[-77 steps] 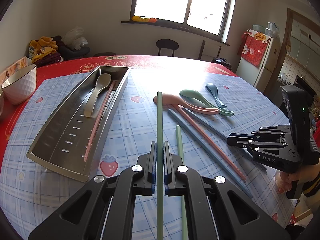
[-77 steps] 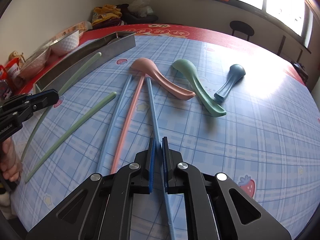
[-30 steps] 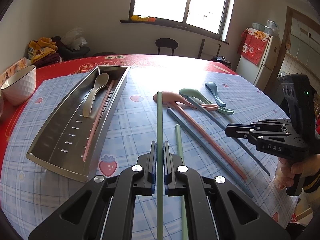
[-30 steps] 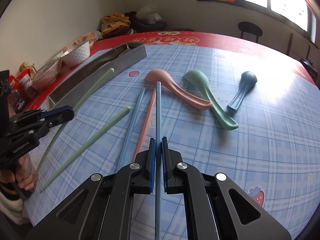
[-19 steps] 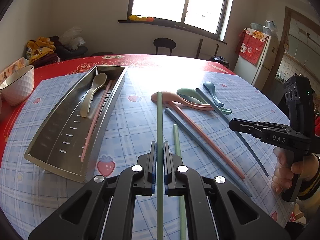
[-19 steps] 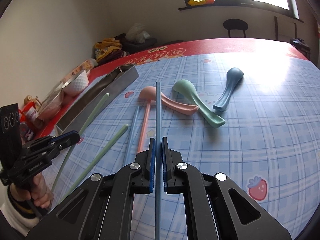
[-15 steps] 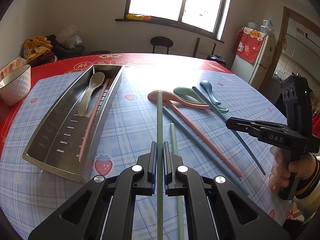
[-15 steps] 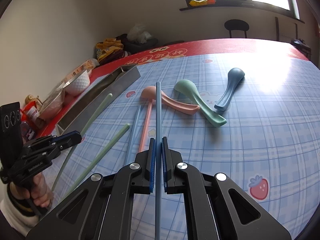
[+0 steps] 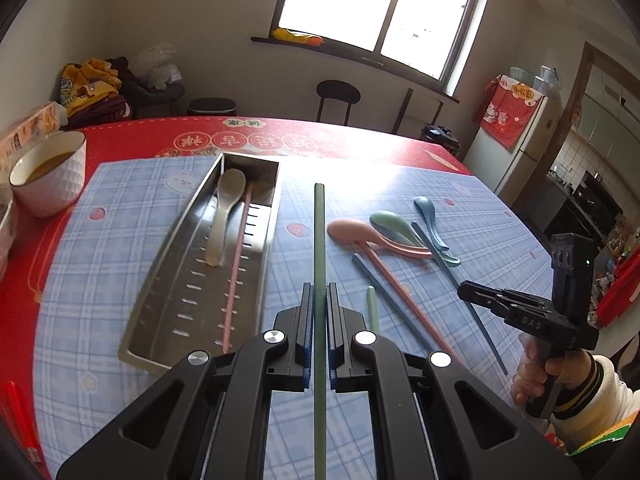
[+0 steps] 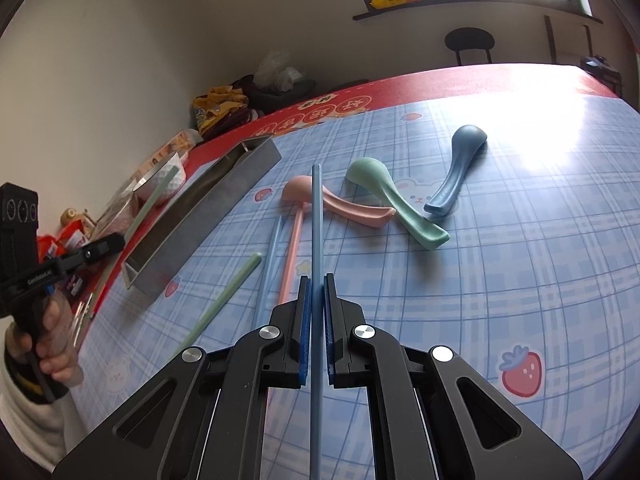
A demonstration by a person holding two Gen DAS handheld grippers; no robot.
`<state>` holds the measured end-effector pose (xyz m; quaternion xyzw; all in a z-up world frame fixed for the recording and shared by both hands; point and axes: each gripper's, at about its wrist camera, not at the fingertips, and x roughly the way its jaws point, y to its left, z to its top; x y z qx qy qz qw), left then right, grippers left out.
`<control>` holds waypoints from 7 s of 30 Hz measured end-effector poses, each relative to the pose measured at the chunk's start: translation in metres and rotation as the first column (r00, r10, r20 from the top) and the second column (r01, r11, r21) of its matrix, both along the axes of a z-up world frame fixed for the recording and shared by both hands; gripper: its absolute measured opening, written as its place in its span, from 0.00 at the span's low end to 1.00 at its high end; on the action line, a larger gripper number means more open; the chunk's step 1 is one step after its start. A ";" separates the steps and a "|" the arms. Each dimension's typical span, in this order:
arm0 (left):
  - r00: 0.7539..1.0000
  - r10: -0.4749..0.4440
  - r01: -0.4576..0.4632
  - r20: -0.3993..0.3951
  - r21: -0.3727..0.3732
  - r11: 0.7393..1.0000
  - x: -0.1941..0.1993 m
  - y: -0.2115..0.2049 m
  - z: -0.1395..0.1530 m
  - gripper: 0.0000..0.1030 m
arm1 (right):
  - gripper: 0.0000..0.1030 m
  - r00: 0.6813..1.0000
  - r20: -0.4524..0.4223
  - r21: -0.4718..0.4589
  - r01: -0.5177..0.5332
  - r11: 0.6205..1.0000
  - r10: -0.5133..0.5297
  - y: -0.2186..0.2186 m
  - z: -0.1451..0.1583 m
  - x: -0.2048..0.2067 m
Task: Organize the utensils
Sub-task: 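Carry the green chopstick toward the steel tray with the left gripper, then lower the green chopstick into the steel tray and open the left gripper, then carry the blue chopstick into the steel tray and open the right gripper, then lower the left gripper onto the light green chopstick and close on it, then lift the green chopstick with the left gripper while the right gripper grasps the pink spoon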
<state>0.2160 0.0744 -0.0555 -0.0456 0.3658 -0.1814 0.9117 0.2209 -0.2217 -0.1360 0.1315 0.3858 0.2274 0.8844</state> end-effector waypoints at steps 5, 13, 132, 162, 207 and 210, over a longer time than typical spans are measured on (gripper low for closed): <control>0.998 -0.006 0.013 -0.055 0.132 0.991 0.061 -0.001 0.004 0.06 | 0.06 1.000 0.004 -0.004 0.007 1.000 -0.007 0.000 0.000 0.000; 0.984 0.000 0.049 -0.180 0.266 0.963 0.130 -0.017 -0.034 0.06 | 0.06 0.999 0.005 0.003 0.040 0.999 -0.040 -0.004 0.000 -0.001; 0.957 0.138 -0.211 0.257 0.280 0.937 -0.017 -0.049 -0.004 0.94 | 0.07 0.986 0.116 -0.212 0.141 0.967 -0.118 -0.011 0.014 -0.007; 0.979 -0.169 0.199 -0.116 0.341 0.919 -0.023 -0.104 -0.080 0.17 | 0.07 0.994 0.063 -0.142 0.101 0.985 -0.093 -0.019 0.007 -0.005; 0.999 -0.019 0.018 0.041 0.024 1.000 0.018 -0.071 -0.054 0.06 | 0.07 0.999 0.002 -0.306 -0.045 0.951 0.048 0.019 0.008 0.020; 1.000 0.000 0.000 0.023 -0.010 1.000 0.019 -0.064 -0.054 0.06 | 0.07 0.988 0.074 -0.441 -0.088 0.893 0.134 0.043 0.021 0.032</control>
